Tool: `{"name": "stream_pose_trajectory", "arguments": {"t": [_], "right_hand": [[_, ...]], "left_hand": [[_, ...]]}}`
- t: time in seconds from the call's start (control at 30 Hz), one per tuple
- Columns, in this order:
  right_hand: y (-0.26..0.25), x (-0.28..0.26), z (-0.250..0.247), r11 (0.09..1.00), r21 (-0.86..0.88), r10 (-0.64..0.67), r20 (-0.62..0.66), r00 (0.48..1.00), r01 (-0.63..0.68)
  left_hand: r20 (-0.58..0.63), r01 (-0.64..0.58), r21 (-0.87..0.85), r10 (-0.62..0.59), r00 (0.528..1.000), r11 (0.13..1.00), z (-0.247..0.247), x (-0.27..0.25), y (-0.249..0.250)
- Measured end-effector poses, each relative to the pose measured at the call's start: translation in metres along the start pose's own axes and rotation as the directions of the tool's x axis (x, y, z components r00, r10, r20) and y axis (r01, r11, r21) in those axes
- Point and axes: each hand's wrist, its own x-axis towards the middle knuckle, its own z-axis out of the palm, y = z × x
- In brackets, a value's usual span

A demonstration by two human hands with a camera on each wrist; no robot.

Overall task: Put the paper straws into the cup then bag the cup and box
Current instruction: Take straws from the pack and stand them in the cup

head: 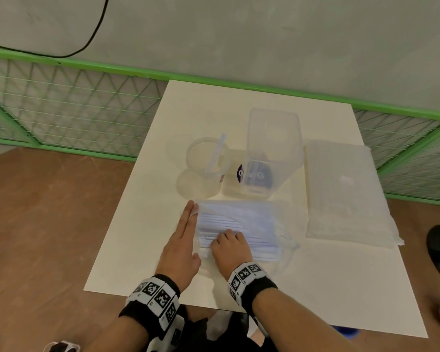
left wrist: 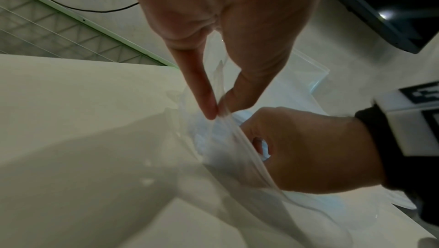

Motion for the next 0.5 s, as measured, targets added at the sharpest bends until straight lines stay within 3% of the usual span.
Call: {"name": "stream_pose_trajectory", "arguments": {"t": [0.17, 0.37, 0.5], "right_hand": [[0.005, -0.002, 0.004, 1.000, -0.025, -0.015, 0.011, 1.000, 0.016], [0.009, -0.012, 0.003, 0.994, 0.096, -0.038, -0.090, 0.995, 0.047], [0.018, -0.023, 0.009, 0.997, 0.065, -0.039, -0.100, 0.994, 0.045]], "left_hand": [[0.026, 0.003, 0.001, -0.003, 1.000, 1.000, 0.001, -0.001, 0.002], [0.046, 0.002, -0.006, -0.002, 0.999, 1.000, 0.000, 0.002, -0.004], [0.052, -0.005, -0.021, 0.006, 0.999, 1.000, 0.000, 0.005, -0.007]]}}
